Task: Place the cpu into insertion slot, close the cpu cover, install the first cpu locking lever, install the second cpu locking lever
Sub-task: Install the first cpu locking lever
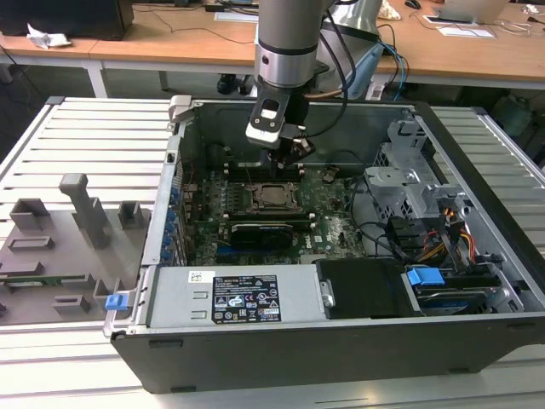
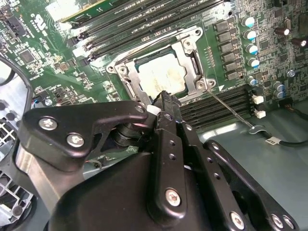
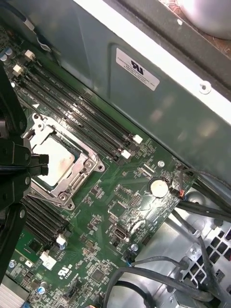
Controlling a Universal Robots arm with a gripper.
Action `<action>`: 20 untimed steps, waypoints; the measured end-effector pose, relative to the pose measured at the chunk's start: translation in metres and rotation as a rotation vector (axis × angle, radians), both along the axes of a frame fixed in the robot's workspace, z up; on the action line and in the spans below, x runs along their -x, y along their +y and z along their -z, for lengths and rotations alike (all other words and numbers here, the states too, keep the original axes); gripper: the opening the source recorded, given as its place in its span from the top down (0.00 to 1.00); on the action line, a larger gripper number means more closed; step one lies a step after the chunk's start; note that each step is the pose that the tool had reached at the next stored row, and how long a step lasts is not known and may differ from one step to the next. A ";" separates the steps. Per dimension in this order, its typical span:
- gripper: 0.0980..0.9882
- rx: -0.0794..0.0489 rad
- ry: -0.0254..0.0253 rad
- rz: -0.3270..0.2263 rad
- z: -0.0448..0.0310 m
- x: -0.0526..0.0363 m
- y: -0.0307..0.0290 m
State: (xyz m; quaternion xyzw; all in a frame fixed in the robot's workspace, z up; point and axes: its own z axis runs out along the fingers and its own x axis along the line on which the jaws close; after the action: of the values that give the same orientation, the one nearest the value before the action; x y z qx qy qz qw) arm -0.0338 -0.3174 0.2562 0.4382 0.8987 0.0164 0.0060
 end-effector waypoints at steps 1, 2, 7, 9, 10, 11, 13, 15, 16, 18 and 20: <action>0.99 0.000 0.0000 -0.006 0.0000 0.0000 0.0000; 0.99 0.000 0.0000 -0.019 0.0000 0.0000 0.0000; 0.99 0.000 0.0000 -0.125 0.0000 0.0000 0.0000; 0.99 0.000 0.0000 -0.172 0.0000 0.0000 0.0000; 0.99 0.000 0.0000 -0.186 0.0000 0.0000 0.0000; 0.99 0.000 0.0000 -0.210 0.0000 0.0000 0.0000; 0.99 0.000 0.0000 -0.235 0.0000 0.0000 0.0000; 0.99 0.000 0.0000 -0.277 0.0000 0.0000 0.0000; 0.99 0.000 0.0000 -0.291 0.0000 0.0000 0.0000; 0.99 0.000 0.0000 -0.325 0.0000 0.0000 0.0000; 0.99 0.000 0.0000 -0.357 0.0000 0.0000 0.0000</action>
State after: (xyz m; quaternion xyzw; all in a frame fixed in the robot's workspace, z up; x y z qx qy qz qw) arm -0.0338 -0.3174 0.2562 0.2718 0.9622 0.0172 0.0030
